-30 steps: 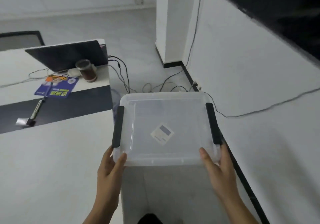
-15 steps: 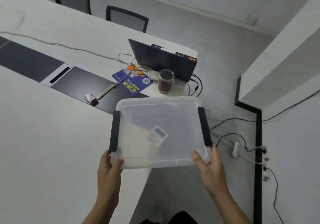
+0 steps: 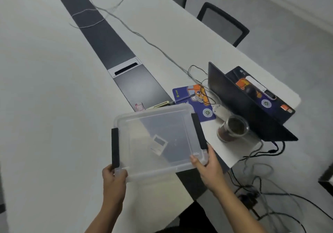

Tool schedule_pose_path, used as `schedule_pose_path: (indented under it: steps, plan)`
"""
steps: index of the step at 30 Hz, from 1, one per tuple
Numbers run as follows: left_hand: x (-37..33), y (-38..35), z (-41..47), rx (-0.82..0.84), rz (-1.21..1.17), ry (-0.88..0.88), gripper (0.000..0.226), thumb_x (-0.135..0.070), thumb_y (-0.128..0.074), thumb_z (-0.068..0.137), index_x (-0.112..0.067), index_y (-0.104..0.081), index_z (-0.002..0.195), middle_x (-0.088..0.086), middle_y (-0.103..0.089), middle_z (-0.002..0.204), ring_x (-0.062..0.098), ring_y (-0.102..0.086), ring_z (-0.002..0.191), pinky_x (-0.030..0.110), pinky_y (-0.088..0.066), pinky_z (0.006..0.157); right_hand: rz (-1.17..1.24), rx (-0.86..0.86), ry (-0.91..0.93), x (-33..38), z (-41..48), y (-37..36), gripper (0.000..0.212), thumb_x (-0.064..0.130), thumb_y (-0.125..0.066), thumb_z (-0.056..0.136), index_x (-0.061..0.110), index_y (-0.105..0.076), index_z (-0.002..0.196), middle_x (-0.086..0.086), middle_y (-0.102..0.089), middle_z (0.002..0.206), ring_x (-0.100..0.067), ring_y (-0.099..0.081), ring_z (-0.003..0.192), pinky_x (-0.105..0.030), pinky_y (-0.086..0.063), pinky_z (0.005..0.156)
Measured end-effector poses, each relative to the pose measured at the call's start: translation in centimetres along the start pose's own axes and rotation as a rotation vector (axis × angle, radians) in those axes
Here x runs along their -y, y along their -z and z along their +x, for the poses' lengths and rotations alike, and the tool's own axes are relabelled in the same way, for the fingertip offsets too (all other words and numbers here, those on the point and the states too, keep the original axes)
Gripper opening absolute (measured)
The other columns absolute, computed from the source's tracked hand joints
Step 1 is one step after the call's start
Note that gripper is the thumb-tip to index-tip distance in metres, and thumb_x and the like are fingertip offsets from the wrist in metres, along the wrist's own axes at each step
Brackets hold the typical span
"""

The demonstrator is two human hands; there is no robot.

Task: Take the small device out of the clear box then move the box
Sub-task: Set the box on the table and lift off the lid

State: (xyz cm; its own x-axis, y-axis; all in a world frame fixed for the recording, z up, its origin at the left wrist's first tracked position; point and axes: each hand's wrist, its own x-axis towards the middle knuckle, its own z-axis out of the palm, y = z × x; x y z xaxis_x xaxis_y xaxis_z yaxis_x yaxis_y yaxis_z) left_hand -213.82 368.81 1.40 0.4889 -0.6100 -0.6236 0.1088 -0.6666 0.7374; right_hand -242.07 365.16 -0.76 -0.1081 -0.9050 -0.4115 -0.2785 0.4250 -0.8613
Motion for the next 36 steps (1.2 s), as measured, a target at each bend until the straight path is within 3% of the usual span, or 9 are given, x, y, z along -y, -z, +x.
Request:
schedule_pose_path:
  steps: [5,8,11,13,17,22,24,29,36]
  plan:
    - [-0.4,-2.0,1.5,-0.078,0.035,0.037,0.05,-0.02,-0.058,0.084,-0.021,-0.039,0.13,0.004,-0.053,0.123,0.021,-0.057,0.103,0.051,-0.051,0.095,-0.124,0.131,-0.061,0.9,5.7,0.0,0.096,0.056,-0.076,0.076,0.026,-0.028,0.154,0.004,-0.049,0.148,-0.009,-0.044,0.134,-0.039,-0.036,0.114]
    - [0.7,-1.9,3.1,-0.114,0.068,0.014,0.051,-0.014,-0.054,0.09,-0.017,-0.037,0.138,0.005,-0.053,0.123,0.022,-0.055,0.099,0.038,-0.046,0.08,-0.175,0.137,-0.062,1.0,6.6,-0.9,0.103,0.068,-0.073,0.071,0.028,-0.028,0.154,0.002,-0.047,0.151,-0.017,-0.042,0.139,-0.045,-0.036,0.115]
    - [1.0,-1.5,4.1,-0.108,0.132,-0.021,0.049,-0.012,-0.052,0.094,-0.015,-0.036,0.141,0.004,-0.053,0.12,0.021,-0.054,0.096,0.033,-0.041,0.075,-0.187,0.142,-0.092,0.6,6.9,-1.3,0.099,0.058,-0.076,0.076,0.025,-0.026,0.156,0.012,-0.041,0.147,-0.011,-0.037,0.138,-0.041,-0.033,0.115]
    - [0.4,-1.2,4.7,-0.105,0.163,-0.037,0.049,-0.022,-0.054,0.094,-0.013,-0.037,0.138,0.002,-0.053,0.113,0.019,-0.056,0.095,0.033,-0.042,0.075,-0.208,0.127,-0.098,0.5,7.3,-1.5,0.096,0.06,-0.076,0.075,0.026,-0.032,0.153,0.013,-0.045,0.147,-0.008,-0.041,0.137,-0.038,-0.037,0.114]
    - [-1.1,-1.3,6.0,-0.198,0.304,-0.16,0.05,-0.045,-0.057,0.096,-0.014,-0.047,0.134,0.005,-0.057,0.121,0.025,-0.058,0.102,0.04,-0.047,0.086,-0.265,0.076,-0.047,1.5,8.5,-1.7,0.062,0.061,-0.061,0.086,0.026,-0.055,0.138,0.012,-0.064,0.13,-0.009,-0.057,0.124,-0.028,-0.045,0.102]
    - [-1.6,-2.3,6.2,-0.281,0.328,-0.218,0.048,-0.045,-0.051,0.099,-0.022,-0.044,0.142,0.006,-0.067,0.104,0.03,-0.065,0.09,0.041,-0.05,0.081,-0.426,-0.073,0.059,2.5,9.2,-3.1,0.061,0.064,-0.047,0.092,0.031,-0.048,0.143,0.004,-0.065,0.128,-0.019,-0.063,0.113,-0.039,-0.051,0.098]
    - [-1.3,-2.4,6.3,-0.315,0.342,-0.237,0.048,-0.046,-0.047,0.101,-0.024,-0.045,0.143,0.006,-0.069,0.102,0.03,-0.067,0.086,0.043,-0.053,0.083,-0.446,-0.104,0.063,2.4,9.0,-3.3,0.064,0.063,-0.047,0.093,0.032,-0.039,0.149,0.0,-0.062,0.136,-0.023,-0.061,0.118,-0.04,-0.05,0.099]
    - [-0.2,-2.4,7.1,-0.345,0.335,-0.275,0.055,-0.054,-0.036,0.101,-0.026,-0.044,0.147,0.009,-0.069,0.119,0.033,-0.066,0.103,0.05,-0.052,0.094,-0.53,-0.153,0.1,1.7,9.1,-3.8,0.066,0.064,-0.036,0.096,0.031,-0.031,0.154,-0.007,-0.061,0.136,-0.029,-0.062,0.113,-0.042,-0.052,0.092]
    - [-0.4,-2.3,7.4,-0.421,0.184,-0.207,0.048,-0.032,-0.032,0.108,-0.01,-0.053,0.146,0.015,-0.06,0.141,0.031,-0.054,0.131,0.025,-0.033,0.103,-0.464,-0.167,0.094,1.4,9.4,-3.7,0.073,0.067,-0.024,0.095,0.024,-0.036,0.153,-0.007,-0.059,0.138,-0.029,-0.056,0.123,-0.037,-0.047,0.097]
